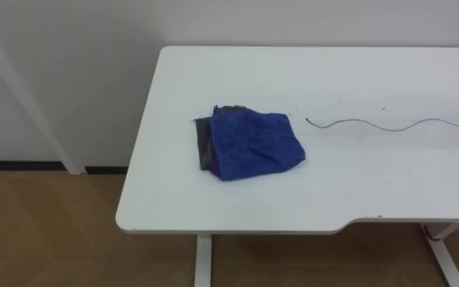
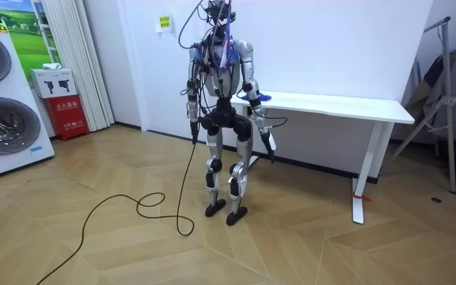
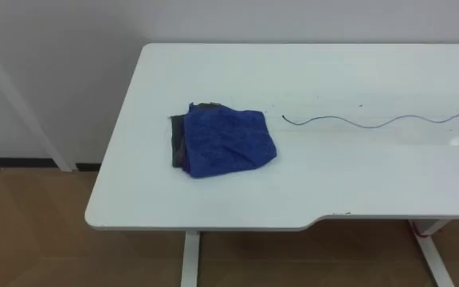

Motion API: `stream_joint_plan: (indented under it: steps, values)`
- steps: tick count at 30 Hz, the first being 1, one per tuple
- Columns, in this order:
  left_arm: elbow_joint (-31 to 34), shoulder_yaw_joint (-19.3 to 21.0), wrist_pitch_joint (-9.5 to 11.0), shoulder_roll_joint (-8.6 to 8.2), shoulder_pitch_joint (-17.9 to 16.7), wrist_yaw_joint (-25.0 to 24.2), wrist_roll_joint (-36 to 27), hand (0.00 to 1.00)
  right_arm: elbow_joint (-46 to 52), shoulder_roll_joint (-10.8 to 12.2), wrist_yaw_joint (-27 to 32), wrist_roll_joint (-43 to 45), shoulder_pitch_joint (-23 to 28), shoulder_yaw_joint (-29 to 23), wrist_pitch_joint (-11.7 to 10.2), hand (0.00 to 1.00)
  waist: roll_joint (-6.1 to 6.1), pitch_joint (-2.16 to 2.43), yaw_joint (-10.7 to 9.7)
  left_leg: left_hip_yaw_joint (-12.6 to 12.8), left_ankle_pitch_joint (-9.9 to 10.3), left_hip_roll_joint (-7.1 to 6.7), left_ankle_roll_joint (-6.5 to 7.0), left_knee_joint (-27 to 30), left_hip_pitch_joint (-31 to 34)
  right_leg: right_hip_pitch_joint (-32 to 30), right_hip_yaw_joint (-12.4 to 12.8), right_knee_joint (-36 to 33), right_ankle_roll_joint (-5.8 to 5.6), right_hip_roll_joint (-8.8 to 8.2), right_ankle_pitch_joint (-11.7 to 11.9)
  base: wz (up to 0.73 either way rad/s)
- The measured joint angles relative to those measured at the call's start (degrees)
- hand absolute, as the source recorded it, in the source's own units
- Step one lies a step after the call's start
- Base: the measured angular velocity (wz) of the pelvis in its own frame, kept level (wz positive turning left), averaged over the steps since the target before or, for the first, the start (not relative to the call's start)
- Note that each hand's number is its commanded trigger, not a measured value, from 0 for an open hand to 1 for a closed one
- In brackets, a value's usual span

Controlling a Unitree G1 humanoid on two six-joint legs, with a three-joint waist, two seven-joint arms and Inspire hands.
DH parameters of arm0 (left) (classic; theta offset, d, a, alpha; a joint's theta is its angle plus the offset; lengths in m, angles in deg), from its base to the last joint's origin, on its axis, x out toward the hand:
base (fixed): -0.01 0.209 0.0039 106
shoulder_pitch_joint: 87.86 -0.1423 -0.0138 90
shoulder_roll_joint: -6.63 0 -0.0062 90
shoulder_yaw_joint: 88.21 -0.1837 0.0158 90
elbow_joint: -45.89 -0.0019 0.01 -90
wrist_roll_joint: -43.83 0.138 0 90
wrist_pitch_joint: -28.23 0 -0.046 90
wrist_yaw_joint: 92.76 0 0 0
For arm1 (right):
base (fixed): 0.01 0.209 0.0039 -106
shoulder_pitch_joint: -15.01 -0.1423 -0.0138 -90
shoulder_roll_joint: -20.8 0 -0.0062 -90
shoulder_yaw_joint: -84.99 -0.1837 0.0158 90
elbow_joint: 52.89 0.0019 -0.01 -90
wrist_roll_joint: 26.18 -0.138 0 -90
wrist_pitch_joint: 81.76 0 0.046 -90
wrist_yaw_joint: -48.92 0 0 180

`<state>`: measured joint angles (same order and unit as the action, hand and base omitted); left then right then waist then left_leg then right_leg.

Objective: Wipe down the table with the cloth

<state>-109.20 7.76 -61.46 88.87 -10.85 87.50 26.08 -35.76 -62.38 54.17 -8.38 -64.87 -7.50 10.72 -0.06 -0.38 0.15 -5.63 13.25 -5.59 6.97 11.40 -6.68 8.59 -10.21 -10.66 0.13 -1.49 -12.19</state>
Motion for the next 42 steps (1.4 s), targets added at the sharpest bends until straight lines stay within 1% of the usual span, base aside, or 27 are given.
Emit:
stream_joint_plan:
  steps: [6,12,14,16,19,20,21,22,24,25,26,27,28,29,30,31,32,33,34,35,36,37,38,39,40,41,42]
  values:
    - [0.00,0.01,0.00,-0.01,0.03,0.69,2.18,0.00,0.08,0.00,0.00,0.00,0.00,-0.01,0.00,0.00,0.02,-0.01,-0.01,-0.64,0.00,-0.07,0.00,0.02,0.00,0.18,-0.85,0.10,0.00,0.02,0.00,0.04]
    - [0.00,0.17,0.00,-0.01,-0.07,0.69,5.16,0.00,0.07,0.00,-0.04,-0.93,-0.70,-0.52,0.00,0.00,0.08,-0.04,0.05,-1.01,0.00,-0.09,-0.01,-0.02,0.14,0.15,-1.01,0.13,-0.01,0.06,0.00,0.00]
    - [0.00,0.34,0.00,-0.01,-0.08,0.68,5.00,0.00,-0.16,-0.03,-0.02,-3.58,-1.32,-1.39,0.06,0.00,0.05,-0.03,0.08,-1.14,0.00,-0.11,0.00,-0.04,0.22,0.05,-0.94,0.13,-0.01,0.08,-0.01,0.00]
    - [-0.06,0.63,-0.03,-0.06,-0.17,0.54,4.92,0.00,-1.09,-0.01,0.01,-6.04,-1.31,-1.74,0.04,0.00,0.04,-0.01,-0.09,-1.28,0.00,-0.11,0.00,-0.04,0.20,0.09,-0.92,0.12,-0.01,0.09,-0.01,0.04]
    - [-0.09,1.06,-0.06,-0.08,-0.84,0.29,4.65,0.00,-1.58,0.18,0.31,-10.18,-0.95,-3.57,0.11,0.00,0.02,0.01,-0.05,-1.70,0.00,-0.15,0.00,0.00,0.06,0.36,-1.18,0.10,-0.01,0.05,-0.01,0.08]
    - [-0.02,1.76,-0.11,-0.18,-0.79,0.26,4.73,0.00,-1.87,0.38,1.11,-12.91,-0.56,-4.48,0.08,0.00,-0.19,0.05,-0.34,-1.98,0.00,-0.19,0.00,-0.03,0.09,0.39,-1.47,0.12,-0.01,0.02,-0.01,0.13]
    - [0.09,3.66,-0.20,-0.56,-1.17,0.23,4.80,0.00,-2.92,0.55,1.76,-16.77,-0.42,-6.82,-0.08,0.00,-0.32,0.11,-0.97,-2.40,0.00,-0.23,0.00,-0.03,0.06,0.56,-1.67,0.13,-0.01,0.01,-0.01,0.14]
    - [0.28,4.77,-0.29,-0.73,-1.51,0.17,4.80,0.00,-3.27,0.53,1.97,-18.74,-0.43,-8.54,-0.04,0.00,-0.43,0.18,-1.27,-2.39,0.00,-0.23,0.00,-0.04,0.01,0.62,-1.49,0.14,-0.01,0.05,-0.01,0.10]
    - [0.39,9.39,-0.62,-0.65,-2.69,0.02,4.45,0.00,-4.12,-0.10,3.44,-25.76,0.20,-15.67,0.06,0.00,-0.94,0.16,-1.94,-2.48,0.00,-0.21,0.00,-0.06,0.04,0.61,-1.59,0.17,-0.02,0.07,-0.01,0.00]
    - [0.45,10.46,-0.65,-0.60,-2.94,0.03,4.48,0.00,-4.59,-0.48,3.75,-27.25,0.45,-17.37,0.08,0.00,-1.30,0.29,-2.33,-2.56,0.00,-0.22,0.00,-0.06,0.05,0.64,-1.83,0.16,-0.02,0.01,-0.01,0.10]
    - [1.03,12.28,-0.83,-0.39,-3.73,0.00,4.76,0.00,-5.25,-1.48,4.07,-29.70,0.81,-20.58,0.19,0.00,-1.85,0.37,-3.47,-2.81,0.00,-0.26,0.00,-0.05,0.03,0.82,-2.51,0.13,-0.02,-0.15,-0.02,0.11]
    - [1.16,14.56,-1.07,-0.07,-3.87,-0.11,5.09,0.00,-5.26,-2.54,4.14,-32.17,1.38,-24.29,0.38,0.00,-2.45,0.35,-4.03,-2.86,0.00,-0.27,0.00,-0.05,0.02,0.85,-2.51,0.13,-0.08,-0.30,-0.05,0.08]
    - [1.16,16.02,-1.31,0.15,-3.89,-0.13,5.13,0.00,-5.26,-3.19,4.22,-33.36,1.44,-26.20,0.63,0.00,-2.82,0.29,-4.25,-2.95,0.00,-0.27,0.00,-0.05,0.04,0.84,-2.50,0.14,-0.15,-0.19,-0.10,0.00]
    - [1.05,18.39,-1.65,0.89,-4.59,-0.19,5.96,0.00,-5.33,-4.78,4.57,-34.36,1.59,-30.30,1.18,0.00,-3.45,0.18,-4.78,-3.04,0.01,-0.29,-0.01,0.11,0.22,0.75,-2.51,0.12,-0.16,-0.07,-0.11,0.00]
    - [1.04,18.77,-1.75,1.47,-4.63,-0.18,6.10,0.00,-5.33,-5.82,4.78,-34.45,1.60,-31.82,1.45,0.00,-4.02,0.26,-5.06,-3.05,0.04,-0.30,-0.06,0.24,0.32,0.70,-2.52,0.08,-0.17,-0.05,-0.11,0.00]
    - [1.69,18.89,-1.94,2.68,-4.40,-0.06,6.10,0.00,-5.31,-8.39,5.65,-35.97,1.42,-33.81,1.78,0.00,-4.96,0.30,-5.47,-2.94,0.07,-0.33,-0.09,0.41,0.55,0.49,-2.61,0.13,-0.19,-0.02,-0.13,0.00]
    - [2.32,19.41,-1.98,3.76,-4.42,0.32,6.22,0.00,-5.25,-11.02,7.12,-37.21,0.81,-35.69,1.91,0.00,-5.45,0.07,-5.98,-2.95,0.07,-0.40,-0.09,0.60,0.79,0.44,-2.54,0.24,-0.18,-0.04,-0.12,-0.06]
    - [2.25,19.94,-1.94,4.67,-4.45,0.73,6.16,0.00,-4.97,-13.48,8.92,-37.93,-0.15,-37.12,1.83,0.00,-6.30,0.07,-6.10,-2.82,0.14,-0.44,-0.12,0.98,0.98,0.40,-2.33,0.29,-0.18,-0.04,-0.12,-0.05]
    - [2.26,19.92,-1.91,5.03,-4.23,0.87,6.16,0.00,-4.61,-14.62,9.87,-37.97,-0.75,-37.32,1.83,0.00,-6.62,0.03,-6.12,-2.74,0.15,-0.44,-0.12,1.08,1.01,0.37,-2.15,0.29,-0.18,0.00,-0.12,-0.11]
    - [2.46,19.71,-1.83,5.33,-4.02,0.87,6.19,0.00,-3.32,-16.55,11.57,-38.27,-1.83,-37.47,1.77,0.00,-7.10,-0.02,-6.05,-2.47,0.23,-0.42,-0.11,1.36,1.14,0.17,-1.37,0.11,-0.18,0.10,-0.09,-0.15]
    - [2.79,19.00,-1.78,5.32,-4.07,0.82,6.22,0.00,-1.03,-18.02,13.21,-38.01,-3.01,-37.29,1.77,0.00,-7.30,0.02,-6.03,-2.19,0.24,-0.40,-0.08,1.53,1.35,-0.12,-1.15,-0.01,-0.25,0.11,0.06,-0.12]
    - [2.94,18.36,-1.78,5.32,-4.06,0.82,6.24,0.00,0.27,-18.52,14.05,-37.78,-3.56,-37.26,1.69,0.00,-7.33,0.04,-6.11,-2.14,0.28,-0.39,-0.05,1.80,1.67,-0.34,-1.24,-0.04,-0.28,0.12,0.15,-0.06]
    - [3.36,17.41,-1.78,5.26,-3.79,0.76,6.22,0.00,2.51,-19.28,15.60,-37.43,-4.90,-37.19,1.07,0.00,-7.09,0.17,-6.18,-2.09,0.31,-0.39,-0.02,2.25,2.56,-0.94,-1.33,0.01,-0.32,0.18,0.41,0.00]
    - [3.57,17.06,-1.79,5.28,-3.17,0.74,6.28,0.00,4.68,-19.91,17.08,-36.88,-6.47,-37.10,0.89,0.00,-7.41,0.22,-6.13,-1.70,0.20,-0.35,0.03,2.26,3.07,-1.63,-1.12,-0.12,-0.33,0.15,0.48,-0.05]
    - [3.67,16.89,-1.79,5.31,-3.33,0.74,6.41,0.00,5.65,-20.28,17.73,-36.20,-7.34,-37.08,0.82,0.00,-7.36,0.23,-6.07,-1.48,0.16,-0.29,0.03,2.24,3.12,-1.78,-0.92,-0.17,-0.32,0.17,0.52,-0.12]
    - [3.66,16.53,-1.78,5.36,-3.44,0.77,6.71,0.00,8.41,-20.85,19.17,-35.48,-8.60,-36.92,0.80,0.00,-7.40,0.30,-5.29,-1.15,0.17,-0.20,0.04,2.20,3.07,-1.84,-0.42,-0.21,-0.33,0.29,0.57,-0.15]
    - [3.66,16.25,-1.78,5.37,-3.44,0.78,6.72,0.00,10.53,-20.90,20.11,-35.23,-9.01,-36.84,0.79,0.00,-7.26,0.38,-5.01,-0.93,0.18,-0.14,0.05,2.15,3.05,-1.92,0.03,-0.20,-0.35,0.39,0.61,-0.16]
